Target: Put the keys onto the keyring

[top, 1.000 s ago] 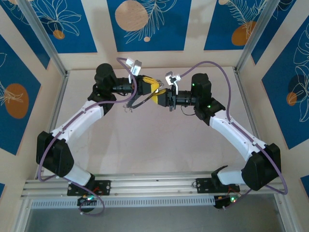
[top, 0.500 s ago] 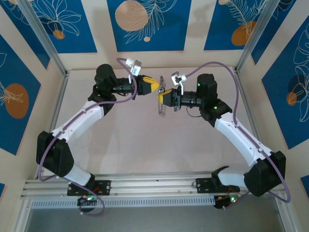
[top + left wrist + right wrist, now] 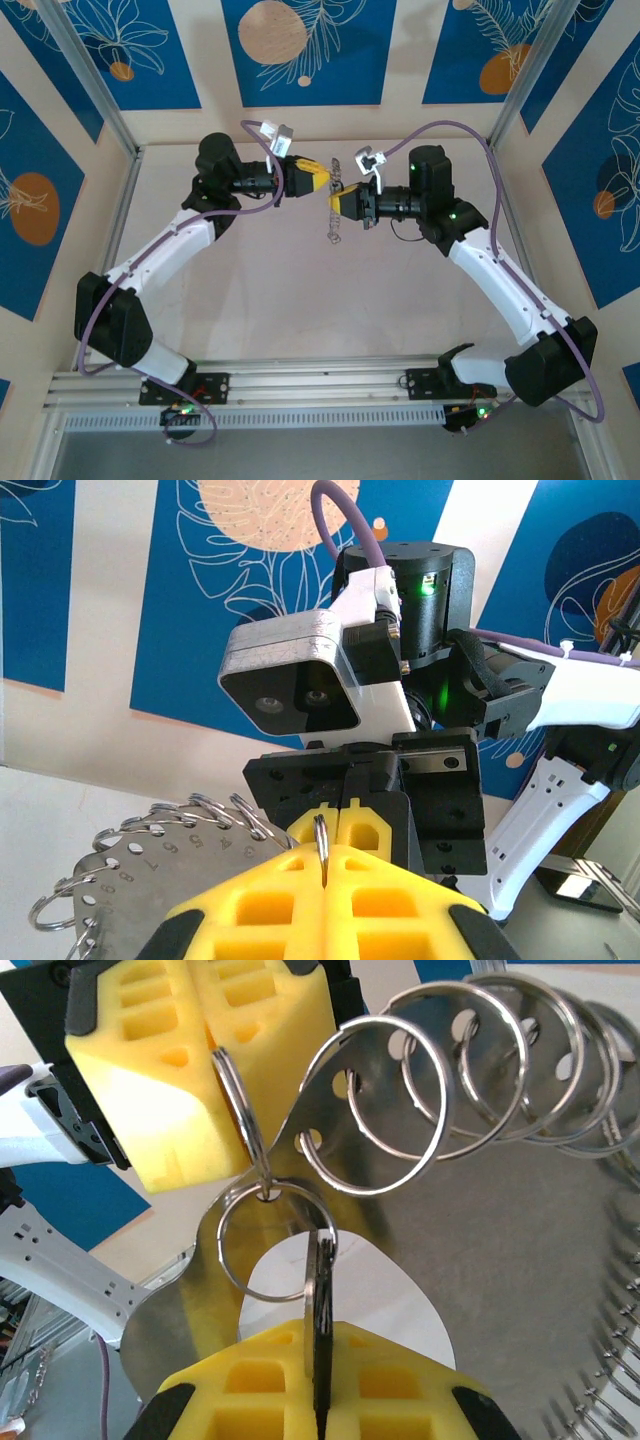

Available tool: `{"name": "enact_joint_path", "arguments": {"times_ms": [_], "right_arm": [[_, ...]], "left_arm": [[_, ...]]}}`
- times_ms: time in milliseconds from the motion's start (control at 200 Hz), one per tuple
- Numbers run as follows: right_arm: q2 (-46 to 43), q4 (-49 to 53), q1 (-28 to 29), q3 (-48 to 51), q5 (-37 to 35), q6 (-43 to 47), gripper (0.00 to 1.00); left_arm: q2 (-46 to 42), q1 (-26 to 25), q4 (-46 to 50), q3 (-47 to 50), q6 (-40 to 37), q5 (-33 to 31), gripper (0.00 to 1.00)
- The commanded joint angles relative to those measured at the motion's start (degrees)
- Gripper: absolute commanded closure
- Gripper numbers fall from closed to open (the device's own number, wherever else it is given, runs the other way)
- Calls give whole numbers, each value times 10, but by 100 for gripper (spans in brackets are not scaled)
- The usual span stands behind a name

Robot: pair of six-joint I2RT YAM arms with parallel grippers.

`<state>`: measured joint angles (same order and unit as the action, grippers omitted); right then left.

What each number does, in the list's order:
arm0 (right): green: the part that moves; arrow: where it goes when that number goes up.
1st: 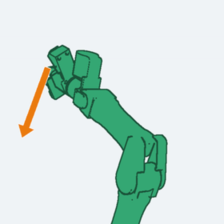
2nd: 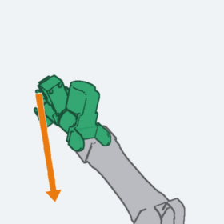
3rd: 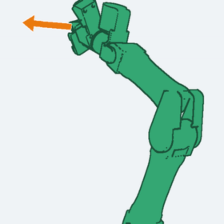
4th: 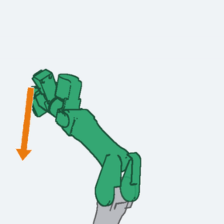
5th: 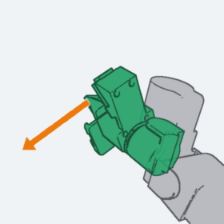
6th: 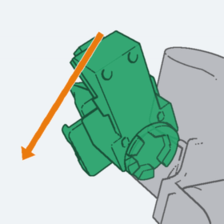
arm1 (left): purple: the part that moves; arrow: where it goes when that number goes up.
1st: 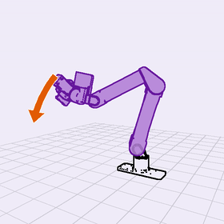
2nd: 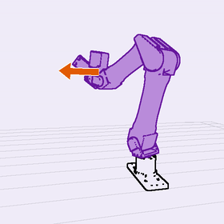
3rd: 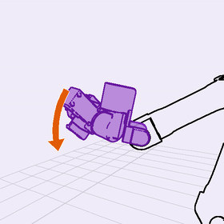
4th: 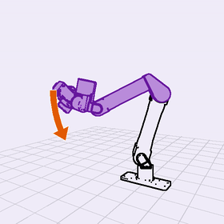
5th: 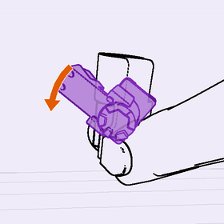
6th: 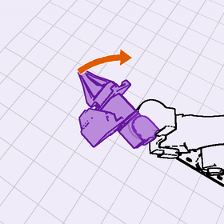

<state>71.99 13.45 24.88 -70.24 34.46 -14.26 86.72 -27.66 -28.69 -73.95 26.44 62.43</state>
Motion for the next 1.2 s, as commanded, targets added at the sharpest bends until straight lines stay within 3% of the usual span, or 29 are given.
{"name": "enact_joint_path", "arguments": {"times_ms": [0, 390, 725, 1030, 1195], "right_arm": [[7, 22, 6, -44, -1, 25, 100], [40, 147, 15, -118, -52, 62, 100], [30, 245, 9, -159, -127, 96, 100], [18, 265, -2, -170, -132, 104, 100], [16, 252, 0, -164, -89, 98, 100]], "left_arm": [[-15, -8, 17, 1, -25, 8, 100], [-29, -19, 177, -17, -143, -47, 100], [-36, -18, 216, -17, -175, -69, 100], [-37, -19, 224, -19, -181, -79, 100], [-36, -19, 221, -21, -179, -80, 100]]}}
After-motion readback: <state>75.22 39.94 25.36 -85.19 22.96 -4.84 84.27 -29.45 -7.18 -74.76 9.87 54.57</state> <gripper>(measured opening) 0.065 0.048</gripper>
